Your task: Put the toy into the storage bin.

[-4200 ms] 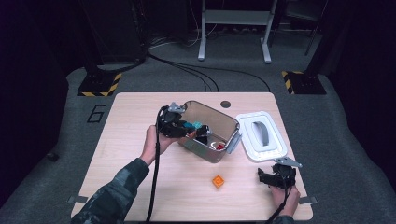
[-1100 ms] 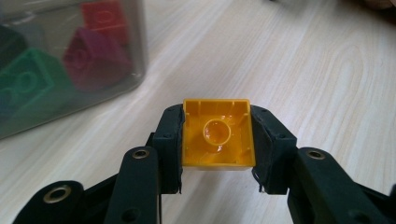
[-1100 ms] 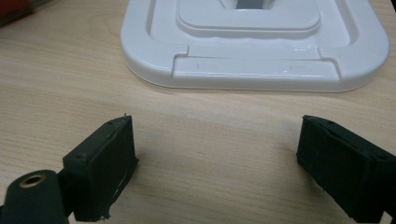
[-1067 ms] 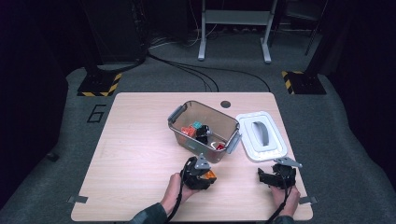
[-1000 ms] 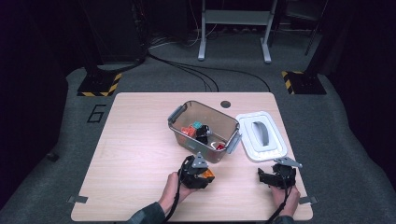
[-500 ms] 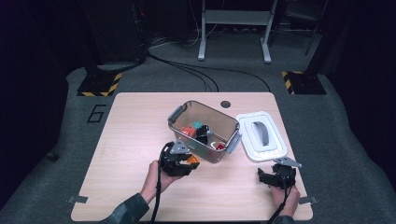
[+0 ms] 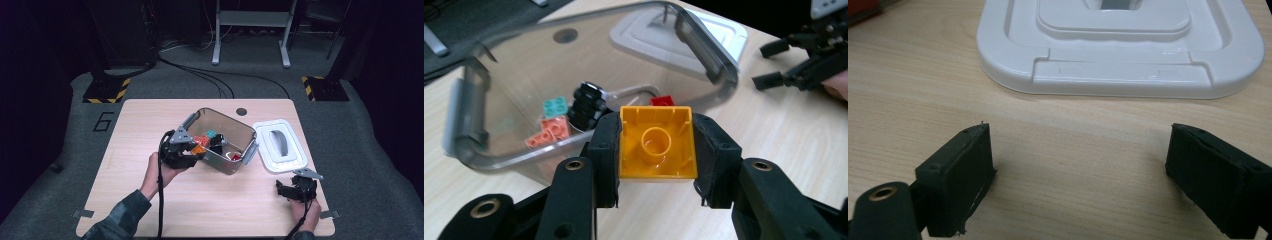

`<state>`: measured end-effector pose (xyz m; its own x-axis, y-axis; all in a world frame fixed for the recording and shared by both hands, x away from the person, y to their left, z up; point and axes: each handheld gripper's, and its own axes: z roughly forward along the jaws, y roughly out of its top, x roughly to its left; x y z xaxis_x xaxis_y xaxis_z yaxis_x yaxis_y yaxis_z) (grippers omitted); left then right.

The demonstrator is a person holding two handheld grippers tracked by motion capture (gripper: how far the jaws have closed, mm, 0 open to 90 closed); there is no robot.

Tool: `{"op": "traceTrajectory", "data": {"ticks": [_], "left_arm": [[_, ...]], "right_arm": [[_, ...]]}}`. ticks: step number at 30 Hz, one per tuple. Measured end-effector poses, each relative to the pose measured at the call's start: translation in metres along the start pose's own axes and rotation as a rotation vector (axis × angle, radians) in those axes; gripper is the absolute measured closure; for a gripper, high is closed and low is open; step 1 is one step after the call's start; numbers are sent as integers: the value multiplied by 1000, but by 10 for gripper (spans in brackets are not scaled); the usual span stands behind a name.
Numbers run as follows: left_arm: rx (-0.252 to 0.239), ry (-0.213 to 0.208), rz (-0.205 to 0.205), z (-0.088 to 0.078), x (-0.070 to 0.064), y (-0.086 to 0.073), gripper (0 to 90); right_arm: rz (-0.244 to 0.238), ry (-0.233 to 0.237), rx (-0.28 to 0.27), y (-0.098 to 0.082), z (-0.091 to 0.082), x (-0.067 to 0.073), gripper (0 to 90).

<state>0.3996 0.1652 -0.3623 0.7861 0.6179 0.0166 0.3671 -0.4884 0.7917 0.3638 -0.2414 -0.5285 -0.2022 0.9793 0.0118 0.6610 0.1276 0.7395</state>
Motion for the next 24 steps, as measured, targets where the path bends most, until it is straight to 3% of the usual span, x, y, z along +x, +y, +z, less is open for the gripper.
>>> {"op": "traceTrajectory", "data": {"ticks": [4, 9, 14, 24], "left_arm": [[-1, 16, -14, 1, 12, 15, 589], [3, 25, -38, 14, 23, 26, 589], [28, 16, -58, 31, 27, 30, 588], [126, 7, -70, 70, 25, 28, 587]], "right_arm": [[-1, 0, 0, 0, 0, 0, 108], [-3, 2, 2, 0, 0, 0, 108], [-3, 2, 2, 0, 0, 0, 109], [-1, 1, 0, 0, 0, 0, 110]]}}
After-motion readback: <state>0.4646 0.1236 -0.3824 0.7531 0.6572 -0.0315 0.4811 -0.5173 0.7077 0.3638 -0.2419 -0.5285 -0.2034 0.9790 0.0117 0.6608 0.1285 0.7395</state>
